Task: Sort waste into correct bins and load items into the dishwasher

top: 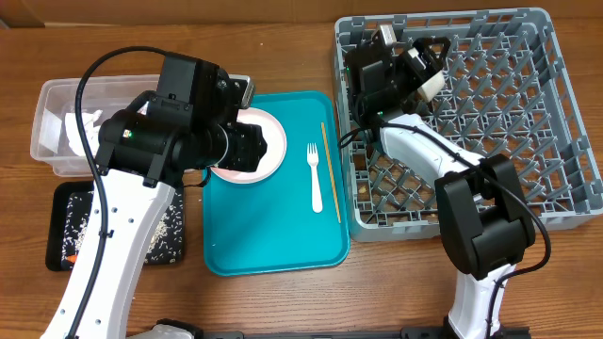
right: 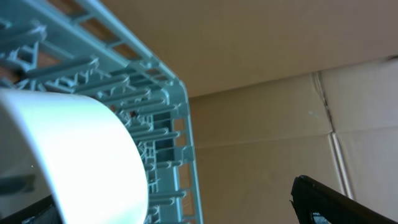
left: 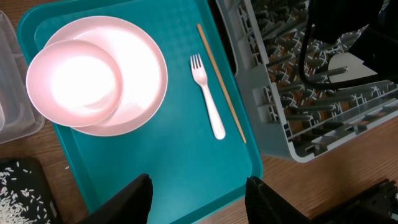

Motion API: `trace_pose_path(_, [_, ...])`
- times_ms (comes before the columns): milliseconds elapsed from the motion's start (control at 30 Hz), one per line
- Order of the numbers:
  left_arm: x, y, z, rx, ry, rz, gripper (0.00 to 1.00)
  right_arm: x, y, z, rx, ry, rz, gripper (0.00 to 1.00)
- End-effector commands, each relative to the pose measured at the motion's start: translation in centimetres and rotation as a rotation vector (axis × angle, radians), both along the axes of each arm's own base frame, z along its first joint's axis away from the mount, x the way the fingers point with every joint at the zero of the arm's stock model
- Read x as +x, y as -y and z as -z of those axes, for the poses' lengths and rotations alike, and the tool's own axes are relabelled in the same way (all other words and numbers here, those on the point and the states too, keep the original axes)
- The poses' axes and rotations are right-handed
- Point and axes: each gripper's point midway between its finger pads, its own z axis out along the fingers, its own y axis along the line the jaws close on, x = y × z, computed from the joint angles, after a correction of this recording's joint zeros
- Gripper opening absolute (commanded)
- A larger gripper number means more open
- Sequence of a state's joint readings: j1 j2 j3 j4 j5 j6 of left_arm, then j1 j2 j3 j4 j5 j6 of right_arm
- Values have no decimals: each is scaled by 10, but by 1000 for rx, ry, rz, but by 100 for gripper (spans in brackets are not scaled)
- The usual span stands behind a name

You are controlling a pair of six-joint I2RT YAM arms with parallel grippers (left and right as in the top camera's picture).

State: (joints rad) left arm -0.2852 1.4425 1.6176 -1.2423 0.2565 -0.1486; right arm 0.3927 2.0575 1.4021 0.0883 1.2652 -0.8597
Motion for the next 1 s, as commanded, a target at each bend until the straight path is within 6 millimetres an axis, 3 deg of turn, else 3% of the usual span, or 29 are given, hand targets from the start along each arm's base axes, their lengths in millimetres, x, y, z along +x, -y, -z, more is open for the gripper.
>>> trace_pose_path(0, [2, -3, 0, 20, 11, 9, 51, -8, 3, -18, 87, 115, 34, 100])
trace_pose_path(167, [3, -3, -1, 18, 15, 9, 51, -14, -2, 1, 138, 83, 22, 100])
trace_pose_path(533, [3, -3, -1, 18, 14, 9, 52, -23, -51, 26, 253, 37, -88, 100])
trace_pose_path(800, [3, -3, 0, 19, 14, 8, 52, -32, -56, 17, 379, 115, -75, 100])
trace_pose_path(967, [5, -2, -1, 12, 16, -2, 52, -36, -63, -14, 546, 171, -129, 100])
